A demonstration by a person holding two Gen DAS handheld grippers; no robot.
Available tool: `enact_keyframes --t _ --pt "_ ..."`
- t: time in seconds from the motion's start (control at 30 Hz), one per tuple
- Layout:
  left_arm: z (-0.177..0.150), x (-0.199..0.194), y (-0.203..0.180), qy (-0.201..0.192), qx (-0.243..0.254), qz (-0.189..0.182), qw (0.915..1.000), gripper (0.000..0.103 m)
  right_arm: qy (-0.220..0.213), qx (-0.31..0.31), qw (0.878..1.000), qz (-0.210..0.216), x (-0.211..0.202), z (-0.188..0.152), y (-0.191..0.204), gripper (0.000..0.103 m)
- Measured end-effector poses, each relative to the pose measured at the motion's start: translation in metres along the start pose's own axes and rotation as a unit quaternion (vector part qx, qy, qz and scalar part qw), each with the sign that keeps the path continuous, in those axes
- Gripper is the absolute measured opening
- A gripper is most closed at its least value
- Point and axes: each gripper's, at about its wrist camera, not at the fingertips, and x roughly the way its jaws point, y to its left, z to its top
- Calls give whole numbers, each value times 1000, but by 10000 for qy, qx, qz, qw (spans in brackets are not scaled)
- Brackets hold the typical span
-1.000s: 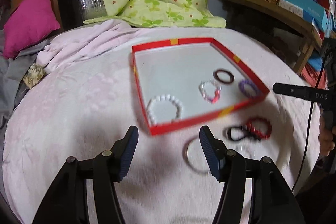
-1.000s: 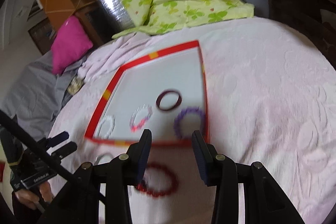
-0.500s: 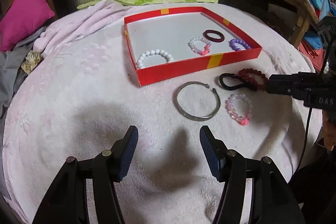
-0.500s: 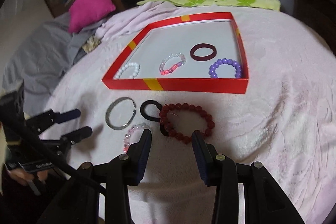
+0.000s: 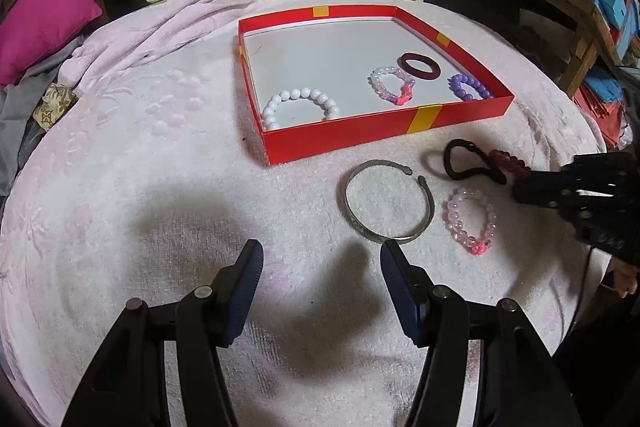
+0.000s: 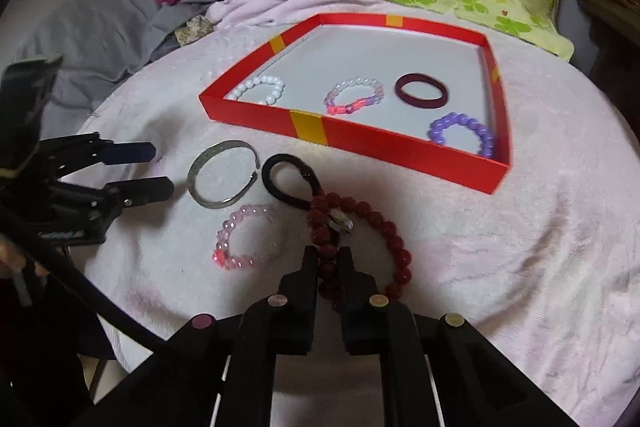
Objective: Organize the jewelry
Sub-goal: 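Grasp the red bead bracelet with the right tool, then lift the red bead bracelet with the right tool while the left tool grasps the silver bangle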
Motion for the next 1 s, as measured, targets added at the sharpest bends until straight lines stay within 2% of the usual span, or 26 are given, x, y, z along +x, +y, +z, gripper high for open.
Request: enact_keyframes --t 0.2,0.33,0.43,0.67,0.8,0.93,1.0 --pt "5 -8 -4 -286 -13 -263 9992 62 -306 553 9977 232 -26 -6 -30 10" --pt "11 -8 -21 -450 251 -455 9976 62 -480 1208 9908 367 -36 -5 -55 10" --pt "13 -3 -32 -395 465 -402 9973 62 -521 1467 9869 426 -38 -3 -63 10" --pt "10 12 -21 44 226 -262 9994 62 -300 1860 9814 356 -30 -6 -73 10" --pt "11 11 -14 70 -10 -424 9991 62 -65 2203 9745 413 -20 -12 -81 10" --pt "13 10 -12 78 -185 -738 9971 62 12 2324 9716 449 -15 -14 -82 10" --pt "14 8 -14 40 -179 -747 9970 70 60 2338 9712 446 -13 -15 -81 10"
